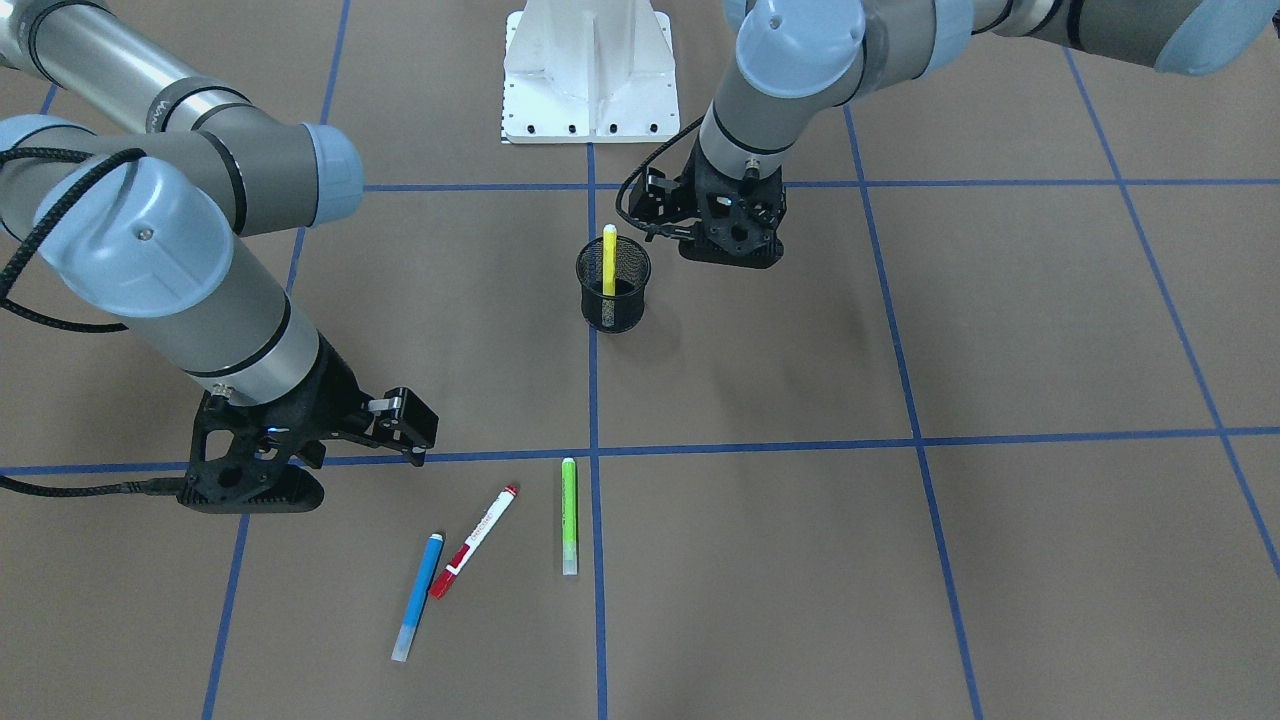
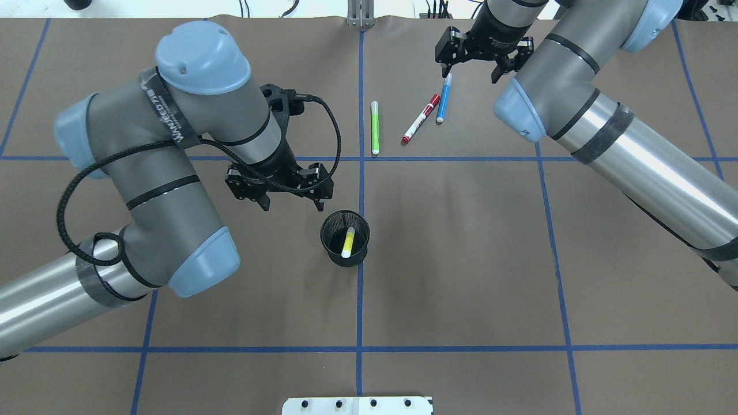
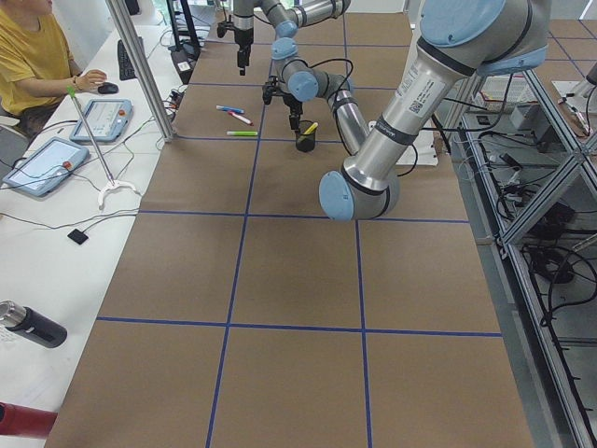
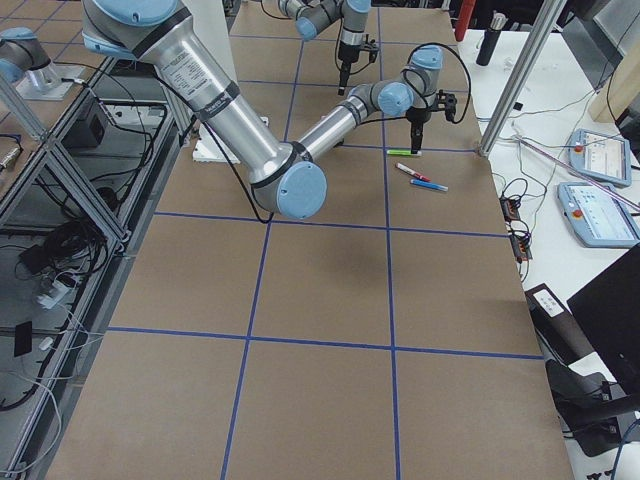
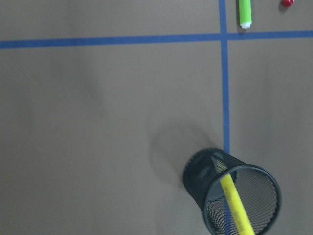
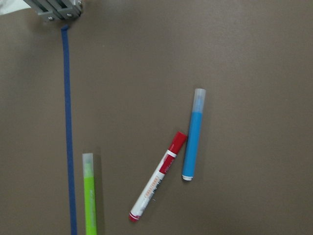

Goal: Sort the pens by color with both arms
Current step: 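Move the left gripper over the pen cup while the right gripper withdraws, then lower the left gripper and grasp the yellow highlighter in the cup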

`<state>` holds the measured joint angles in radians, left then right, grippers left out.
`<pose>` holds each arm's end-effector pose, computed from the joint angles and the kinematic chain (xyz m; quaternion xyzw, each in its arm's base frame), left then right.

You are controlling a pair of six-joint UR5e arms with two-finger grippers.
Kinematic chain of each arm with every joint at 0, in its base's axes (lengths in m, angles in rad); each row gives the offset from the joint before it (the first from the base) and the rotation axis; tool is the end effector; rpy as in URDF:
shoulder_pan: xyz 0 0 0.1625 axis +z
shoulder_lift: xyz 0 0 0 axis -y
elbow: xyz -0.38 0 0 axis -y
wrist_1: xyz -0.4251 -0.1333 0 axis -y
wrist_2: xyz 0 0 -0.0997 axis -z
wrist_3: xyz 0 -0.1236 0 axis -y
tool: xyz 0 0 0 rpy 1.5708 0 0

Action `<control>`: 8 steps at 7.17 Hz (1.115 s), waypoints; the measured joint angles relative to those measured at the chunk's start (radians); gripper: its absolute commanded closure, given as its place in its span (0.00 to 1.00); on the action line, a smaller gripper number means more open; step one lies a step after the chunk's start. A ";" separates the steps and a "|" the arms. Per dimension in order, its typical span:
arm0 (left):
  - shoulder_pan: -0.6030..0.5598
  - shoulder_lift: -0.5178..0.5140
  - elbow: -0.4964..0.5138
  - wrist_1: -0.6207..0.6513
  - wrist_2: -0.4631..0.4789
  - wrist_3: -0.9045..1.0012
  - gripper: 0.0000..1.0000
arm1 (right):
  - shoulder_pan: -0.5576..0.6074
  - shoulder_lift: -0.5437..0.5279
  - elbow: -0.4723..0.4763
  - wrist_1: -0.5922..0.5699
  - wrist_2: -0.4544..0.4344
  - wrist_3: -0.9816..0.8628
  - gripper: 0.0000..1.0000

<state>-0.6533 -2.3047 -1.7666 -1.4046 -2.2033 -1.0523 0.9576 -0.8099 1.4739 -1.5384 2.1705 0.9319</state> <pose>0.4793 -0.4427 0.1071 -0.0447 0.4546 0.0562 0.8878 -0.3732 -0.6407 0.1900 0.0397 -0.4264 0.0430 0.9027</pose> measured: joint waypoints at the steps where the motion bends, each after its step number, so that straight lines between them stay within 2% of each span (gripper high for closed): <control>1: 0.021 -0.043 0.050 0.004 -0.005 -0.017 0.27 | 0.002 -0.014 0.020 -0.011 0.002 -0.010 0.00; 2: 0.041 -0.078 0.098 0.005 -0.006 -0.030 0.39 | 0.002 -0.022 0.027 -0.015 0.003 -0.013 0.00; 5: 0.078 -0.107 0.161 0.006 -0.007 -0.042 0.46 | 0.003 -0.032 0.032 -0.016 0.003 -0.016 0.00; 8: 0.101 -0.108 0.172 0.005 -0.007 -0.065 0.54 | 0.003 -0.032 0.032 -0.016 0.001 -0.016 0.00</control>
<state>-0.5526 -2.4129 -1.5944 -1.3997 -2.2105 -1.1173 0.9603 -0.8421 1.5062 -1.5539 2.1720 0.9158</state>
